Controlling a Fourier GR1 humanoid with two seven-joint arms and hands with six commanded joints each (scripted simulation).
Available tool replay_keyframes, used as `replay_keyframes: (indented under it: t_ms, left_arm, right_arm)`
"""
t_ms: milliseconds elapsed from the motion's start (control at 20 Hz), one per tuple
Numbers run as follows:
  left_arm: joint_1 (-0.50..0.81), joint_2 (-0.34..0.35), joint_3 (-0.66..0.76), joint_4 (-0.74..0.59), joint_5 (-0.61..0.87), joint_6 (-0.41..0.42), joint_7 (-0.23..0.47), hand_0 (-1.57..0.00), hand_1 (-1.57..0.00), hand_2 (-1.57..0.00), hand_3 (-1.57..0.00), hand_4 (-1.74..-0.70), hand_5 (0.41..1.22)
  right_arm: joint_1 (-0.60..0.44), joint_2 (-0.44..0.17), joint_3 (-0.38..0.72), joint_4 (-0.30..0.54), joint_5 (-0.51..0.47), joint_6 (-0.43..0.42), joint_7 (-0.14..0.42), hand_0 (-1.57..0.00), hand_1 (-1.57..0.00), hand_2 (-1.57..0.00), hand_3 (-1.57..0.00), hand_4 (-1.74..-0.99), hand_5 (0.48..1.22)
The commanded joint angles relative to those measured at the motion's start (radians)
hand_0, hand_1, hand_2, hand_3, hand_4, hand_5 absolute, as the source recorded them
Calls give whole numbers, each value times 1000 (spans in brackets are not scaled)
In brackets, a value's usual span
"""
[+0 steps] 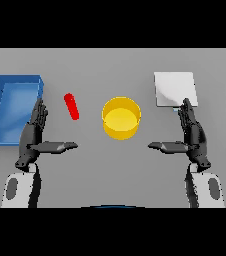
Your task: Pick up the red beaker and tilt it to pour out 1 green nut into yellow bowl. Pick up the yellow bowl and place it on the metallic measuring scale.
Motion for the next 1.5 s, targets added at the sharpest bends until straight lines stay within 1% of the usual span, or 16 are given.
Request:
replay_keyframes:
  t_ms: [0,250,300,350,400,500,550,600,700,750,850,1000,1050,1100,1250,1450]
  left_arm:
    - [0,-2,-2,0,-1,2,0,1,1,1,1,-1204,652]
    - [7,-20,-19,-2,-19,12,-2,1,1,1,1,-1204,652]
    - [30,5,-53,-43,-69,12,-3,1,1,1,1,-1204,652]
    - [62,24,-79,-87,-98,5,-13,1,1,1,1,-1207,649]
    - [67,29,-100,-112,-126,8,11,1,1,1,1,-1212,650]
    - [90,32,-122,-142,-153,12,43,1,1,1,1,-1223,658]
    - [85,36,-122,-152,-152,11,61,1,1,1,1,-1224,660]
    - [94,37,-132,-152,-159,3,50,1,1,1,1,-1226,661]
    - [82,43,-136,-148,-162,-5,68,1,1,1,1,-1239,668]
    - [67,39,-141,-129,-168,-7,80,1,1,1,1,-1254,679]
    - [18,40,-120,-67,-147,-20,77,1,1,1,1,-1301,702]
    - [-53,29,-110,21,-152,-17,55,1,1,1,1,-1370,732]
    - [-77,33,-99,60,-157,-13,54,1,1,1,1,-1377,738]
    - [-108,32,-91,90,-161,-6,58,1,1,1,1,-1379,739]
    - [-180,30,-63,201,-168,11,55,1,1,1,1,-1369,733]
    - [-260,24,-26,321,-151,12,23,1,1,1,1,-1339,717]
  right_arm:
    - [-2,1,0,1,0,-2,1,1,1,1,1,-1245,681]
    - [-14,2,-2,14,2,-5,8,1,1,1,1,-1245,681]
    - [15,-43,37,-30,99,-23,-66,1,1,1,1,-1245,681]
    - [53,-58,76,-60,174,-39,-111,1,1,1,1,-1242,678]
    - [62,-61,101,-79,222,-53,-108,1,1,1,1,-1239,679]
    - [87,-73,124,-115,263,-57,-94,1,1,1,1,-1235,678]
    - [93,-75,124,-121,269,-61,-89,1,1,1,1,-1235,678]
    - [84,-77,119,-113,258,-54,-80,1,1,1,1,-1241,680]
    - [97,-65,135,-130,261,-50,-94,1,1,1,1,-1250,681]
    - [91,-65,132,-128,250,-42,-88,1,1,1,1,-1254,682]
    - [82,-66,118,-124,219,-29,-85,1,1,1,1,-1275,680]
    - [83,-71,106,-127,198,-20,-96,1,1,1,1,-1296,677]
    - [99,-66,111,-128,198,-19,-113,1,1,1,1,-1304,678]
    - [107,-66,113,-134,198,-17,-118,1,1,1,1,-1308,679]
    - [102,-60,112,-140,189,-15,-96,1,1,1,1,-1329,685]
    - [93,-67,99,-130,184,-17,-86,1,1,1,1,-1341,689]
